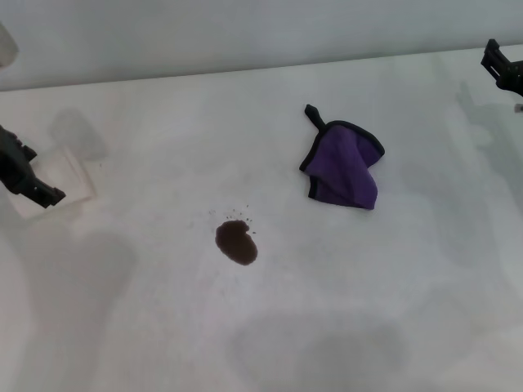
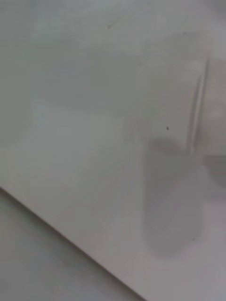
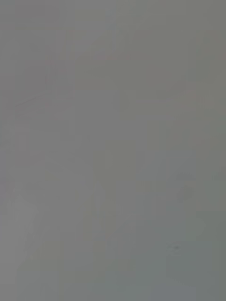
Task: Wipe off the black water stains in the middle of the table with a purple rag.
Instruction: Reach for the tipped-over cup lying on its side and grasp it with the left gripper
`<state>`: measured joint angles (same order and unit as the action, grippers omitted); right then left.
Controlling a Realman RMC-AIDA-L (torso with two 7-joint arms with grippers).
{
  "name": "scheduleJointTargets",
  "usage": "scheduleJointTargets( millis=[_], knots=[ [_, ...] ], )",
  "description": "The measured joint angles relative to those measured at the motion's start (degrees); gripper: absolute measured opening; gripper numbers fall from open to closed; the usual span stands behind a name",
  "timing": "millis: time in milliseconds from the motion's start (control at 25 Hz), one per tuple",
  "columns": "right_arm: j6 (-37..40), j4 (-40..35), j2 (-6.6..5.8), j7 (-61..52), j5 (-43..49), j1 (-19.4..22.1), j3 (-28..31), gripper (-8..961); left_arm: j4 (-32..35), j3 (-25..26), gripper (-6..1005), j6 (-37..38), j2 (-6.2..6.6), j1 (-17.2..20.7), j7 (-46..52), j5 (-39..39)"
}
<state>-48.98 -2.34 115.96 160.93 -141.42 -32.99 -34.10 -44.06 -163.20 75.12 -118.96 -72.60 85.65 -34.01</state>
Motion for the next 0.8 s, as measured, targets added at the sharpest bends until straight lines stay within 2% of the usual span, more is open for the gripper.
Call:
scheduleJointTargets(
  millis=[320,800],
  knots=[
    [0.03,0.08,0.06,0.00,0.00,0.29,-0.01,857,4.24,-0.01,887,-5.86,-0.04,0.99,2.83,-2.77],
    [0.19,-0.06,-0.01,0.00,0.00,0.30,-0.01,857,9.55,0.03,888,-12.04,-0.01,2.67,3.93,-2.51]
  ],
)
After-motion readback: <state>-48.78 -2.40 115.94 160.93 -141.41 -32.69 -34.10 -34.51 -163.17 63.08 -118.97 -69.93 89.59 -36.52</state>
